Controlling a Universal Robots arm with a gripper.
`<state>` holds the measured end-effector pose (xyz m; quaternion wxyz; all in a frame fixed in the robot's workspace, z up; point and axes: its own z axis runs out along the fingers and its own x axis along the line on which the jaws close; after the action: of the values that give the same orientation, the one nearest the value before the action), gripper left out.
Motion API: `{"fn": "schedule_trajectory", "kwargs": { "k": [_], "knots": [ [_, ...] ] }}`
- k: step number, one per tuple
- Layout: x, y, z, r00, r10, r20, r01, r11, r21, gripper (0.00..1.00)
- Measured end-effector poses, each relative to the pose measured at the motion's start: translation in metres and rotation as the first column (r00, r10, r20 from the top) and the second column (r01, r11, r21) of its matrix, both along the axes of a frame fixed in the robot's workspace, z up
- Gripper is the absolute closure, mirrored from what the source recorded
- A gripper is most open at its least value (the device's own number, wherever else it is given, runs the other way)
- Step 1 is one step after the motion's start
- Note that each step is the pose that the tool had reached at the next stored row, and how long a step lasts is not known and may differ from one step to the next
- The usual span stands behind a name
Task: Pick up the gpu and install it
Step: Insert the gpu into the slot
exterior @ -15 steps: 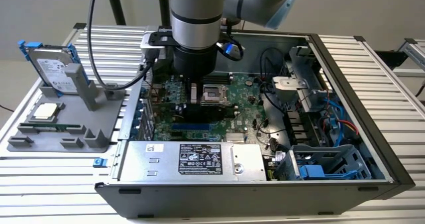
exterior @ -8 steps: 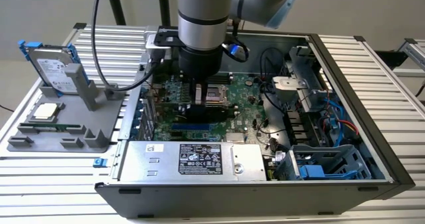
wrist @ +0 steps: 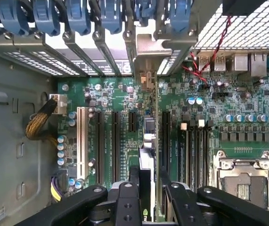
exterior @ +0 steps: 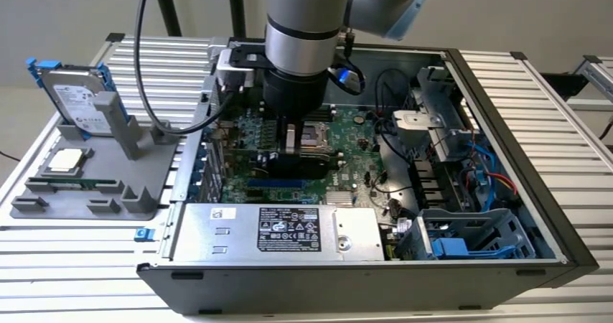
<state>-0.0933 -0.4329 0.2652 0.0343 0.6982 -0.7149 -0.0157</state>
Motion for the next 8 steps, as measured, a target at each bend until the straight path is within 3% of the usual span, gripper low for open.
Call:
{"fn": "schedule_trajectory", "kwargs": {
  "k": [2, 5, 8],
  "knots": [
    [0.0000, 0.0000, 0.0000, 1.0000, 0.000, -0.0001, 0.000, 1.0000, 0.0007, 1.00],
    [0.0000, 0.0000, 0.0000, 1.0000, -0.001, -0.0001, 0.001, 0.9999, 0.0122, 1.00],
    [0.0000, 0.0000, 0.0000, 1.0000, -0.001, 0.0000, 0.001, 0.9999, 0.0128, 1.00]
  ]
}}
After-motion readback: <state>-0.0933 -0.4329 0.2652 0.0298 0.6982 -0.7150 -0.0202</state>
